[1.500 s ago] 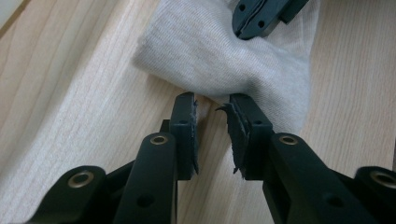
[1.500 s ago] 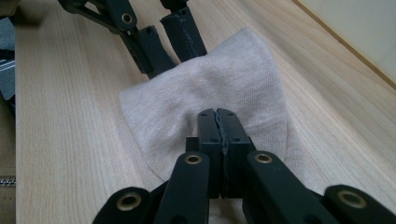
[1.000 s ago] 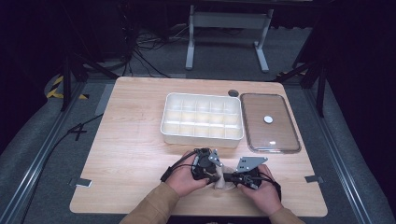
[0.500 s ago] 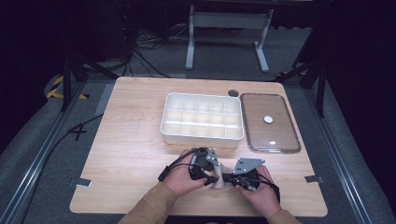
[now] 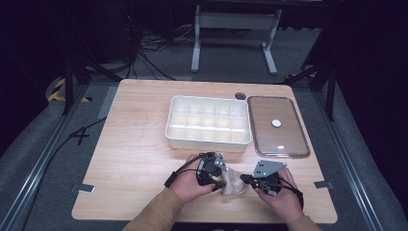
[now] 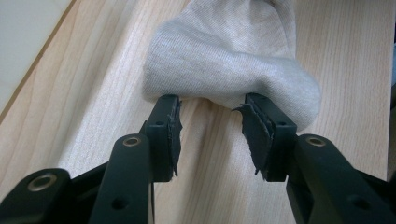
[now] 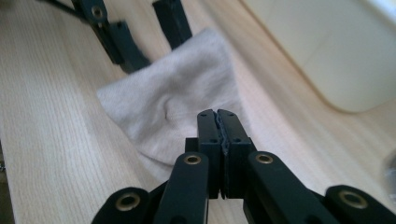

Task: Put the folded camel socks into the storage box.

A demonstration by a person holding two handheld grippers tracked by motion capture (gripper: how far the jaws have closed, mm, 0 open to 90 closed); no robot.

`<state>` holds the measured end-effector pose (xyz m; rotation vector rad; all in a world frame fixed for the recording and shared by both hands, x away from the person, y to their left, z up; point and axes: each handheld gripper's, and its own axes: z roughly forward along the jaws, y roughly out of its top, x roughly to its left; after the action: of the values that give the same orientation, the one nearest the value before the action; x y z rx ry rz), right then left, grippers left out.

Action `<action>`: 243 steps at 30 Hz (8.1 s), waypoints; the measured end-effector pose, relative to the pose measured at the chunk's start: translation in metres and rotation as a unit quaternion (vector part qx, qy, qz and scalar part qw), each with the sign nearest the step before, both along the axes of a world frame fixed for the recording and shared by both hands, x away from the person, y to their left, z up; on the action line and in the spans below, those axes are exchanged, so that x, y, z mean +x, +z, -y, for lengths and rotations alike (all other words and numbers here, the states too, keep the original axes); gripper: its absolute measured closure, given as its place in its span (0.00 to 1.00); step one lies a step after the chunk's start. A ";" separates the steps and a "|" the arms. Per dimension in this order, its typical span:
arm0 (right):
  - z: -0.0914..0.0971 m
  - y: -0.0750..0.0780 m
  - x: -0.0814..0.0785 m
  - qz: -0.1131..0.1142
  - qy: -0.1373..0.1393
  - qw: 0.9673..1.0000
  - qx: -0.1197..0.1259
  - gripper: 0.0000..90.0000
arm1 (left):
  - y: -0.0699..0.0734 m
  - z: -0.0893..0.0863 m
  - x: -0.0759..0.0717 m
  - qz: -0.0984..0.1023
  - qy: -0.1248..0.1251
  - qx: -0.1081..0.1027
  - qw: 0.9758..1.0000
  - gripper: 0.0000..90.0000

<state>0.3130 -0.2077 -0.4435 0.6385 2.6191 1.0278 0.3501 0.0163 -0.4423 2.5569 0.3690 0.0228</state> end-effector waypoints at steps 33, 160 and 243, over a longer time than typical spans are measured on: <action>-0.008 -0.014 0.003 -0.031 0.018 0.998 0.053 1.00 | 0.008 0.001 -0.005 0.023 -0.010 -0.033 0.999 0.62; -0.002 -0.026 0.024 -0.048 -0.009 0.993 0.108 1.00 | -0.004 -0.001 -0.025 -0.035 -0.020 -0.021 0.999 0.89; -0.029 -0.012 0.040 -0.187 -0.128 0.974 0.008 0.40 | 0.012 -0.125 -0.010 -0.009 0.152 -0.046 0.987 0.80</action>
<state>0.3533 -0.1784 -0.4555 1.2429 2.7335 0.9239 0.3398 0.1412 -0.4306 2.3886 0.7467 0.0943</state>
